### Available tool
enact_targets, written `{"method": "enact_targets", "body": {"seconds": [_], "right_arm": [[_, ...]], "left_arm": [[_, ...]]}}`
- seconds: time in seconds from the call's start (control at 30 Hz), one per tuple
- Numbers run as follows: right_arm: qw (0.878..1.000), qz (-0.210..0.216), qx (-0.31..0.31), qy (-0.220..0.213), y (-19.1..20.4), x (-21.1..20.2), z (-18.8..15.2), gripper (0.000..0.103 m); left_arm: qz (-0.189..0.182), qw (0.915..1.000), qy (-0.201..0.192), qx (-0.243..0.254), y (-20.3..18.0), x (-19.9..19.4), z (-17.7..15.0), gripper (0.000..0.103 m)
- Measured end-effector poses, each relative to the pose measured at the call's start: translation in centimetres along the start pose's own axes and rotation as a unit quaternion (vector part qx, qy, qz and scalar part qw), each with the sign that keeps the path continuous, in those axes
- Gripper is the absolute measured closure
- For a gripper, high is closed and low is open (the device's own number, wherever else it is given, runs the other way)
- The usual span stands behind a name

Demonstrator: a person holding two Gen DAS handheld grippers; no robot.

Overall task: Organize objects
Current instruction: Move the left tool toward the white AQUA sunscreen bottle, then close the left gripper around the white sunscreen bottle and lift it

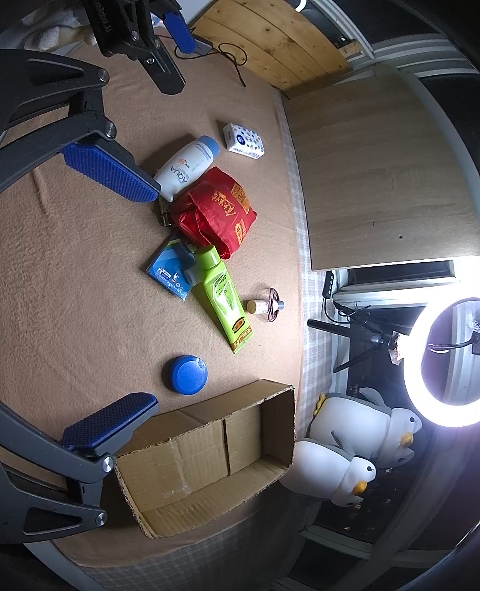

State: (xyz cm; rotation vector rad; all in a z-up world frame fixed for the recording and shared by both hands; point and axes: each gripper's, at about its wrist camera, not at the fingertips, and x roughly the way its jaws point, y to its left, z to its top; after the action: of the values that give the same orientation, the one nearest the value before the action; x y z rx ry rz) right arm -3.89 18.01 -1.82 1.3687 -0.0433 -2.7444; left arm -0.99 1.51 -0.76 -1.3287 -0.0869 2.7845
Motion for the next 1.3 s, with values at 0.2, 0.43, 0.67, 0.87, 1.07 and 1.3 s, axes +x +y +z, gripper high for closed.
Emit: {"method": "enact_targets", "body": {"seconds": [0.2,0.43,0.67,0.87,1.07,1.3], "right_arm": [[1.000,0.001,0.001,0.004,0.0,0.1,0.0,0.001],[1.000,0.001,0.002,0.008,0.0,0.4,0.0,0.001],[1.000,-0.001,0.002,0.015,-0.1,0.6,-0.2,0.001],[1.000,-0.005,0.004,0.023,-0.5,0.9,-0.5,0.001],[1.000,-0.012,0.006,0.027,-0.9,1.0,-0.8,0.001],[0.999,-0.019,0.005,0.026,-1.2,0.7,-0.8,0.001]], "left_arm": [[0.001,1.0000,0.003,0.001,0.3,0.5,0.2,0.000],[0.004,1.0000,0.009,0.002,0.9,1.9,0.9,0.000],[0.013,0.9996,0.023,-0.009,2.6,4.9,2.5,0.000],[0.012,0.9985,0.052,-0.013,3.2,8.9,3.7,0.002],[0.012,0.9970,0.076,-0.012,3.0,12.3,4.1,0.010],[0.016,0.9953,0.096,-0.006,2.6,15.1,4.5,0.020]]}}
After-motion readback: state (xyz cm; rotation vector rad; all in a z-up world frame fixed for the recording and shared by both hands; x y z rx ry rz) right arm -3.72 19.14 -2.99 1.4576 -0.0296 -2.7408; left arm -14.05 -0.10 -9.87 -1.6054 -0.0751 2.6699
